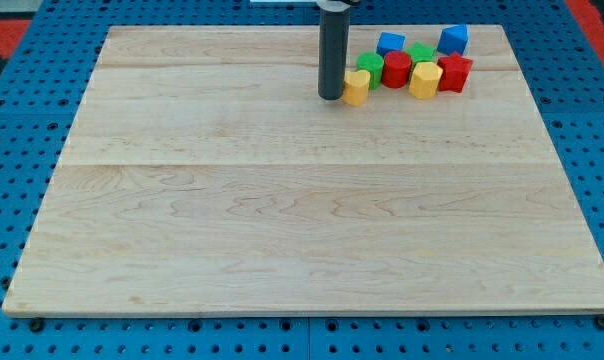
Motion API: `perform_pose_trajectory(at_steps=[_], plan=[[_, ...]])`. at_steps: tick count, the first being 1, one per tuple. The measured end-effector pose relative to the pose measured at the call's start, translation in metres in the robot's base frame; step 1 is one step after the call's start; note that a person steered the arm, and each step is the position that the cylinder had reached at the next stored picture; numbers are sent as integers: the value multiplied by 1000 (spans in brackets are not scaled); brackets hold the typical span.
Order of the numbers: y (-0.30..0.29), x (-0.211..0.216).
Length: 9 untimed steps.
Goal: Separate the group of blocks
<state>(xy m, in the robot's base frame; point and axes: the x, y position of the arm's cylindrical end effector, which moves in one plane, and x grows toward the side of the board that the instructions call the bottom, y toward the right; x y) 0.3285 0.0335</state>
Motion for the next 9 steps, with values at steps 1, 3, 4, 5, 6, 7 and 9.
perform_pose_trajectory(at_steps=[1,3,4,5,6,7,9], plan=[[0,0],[169,63],[276,6],[312,-68],[276,-121],[201,-95],[65,-65]])
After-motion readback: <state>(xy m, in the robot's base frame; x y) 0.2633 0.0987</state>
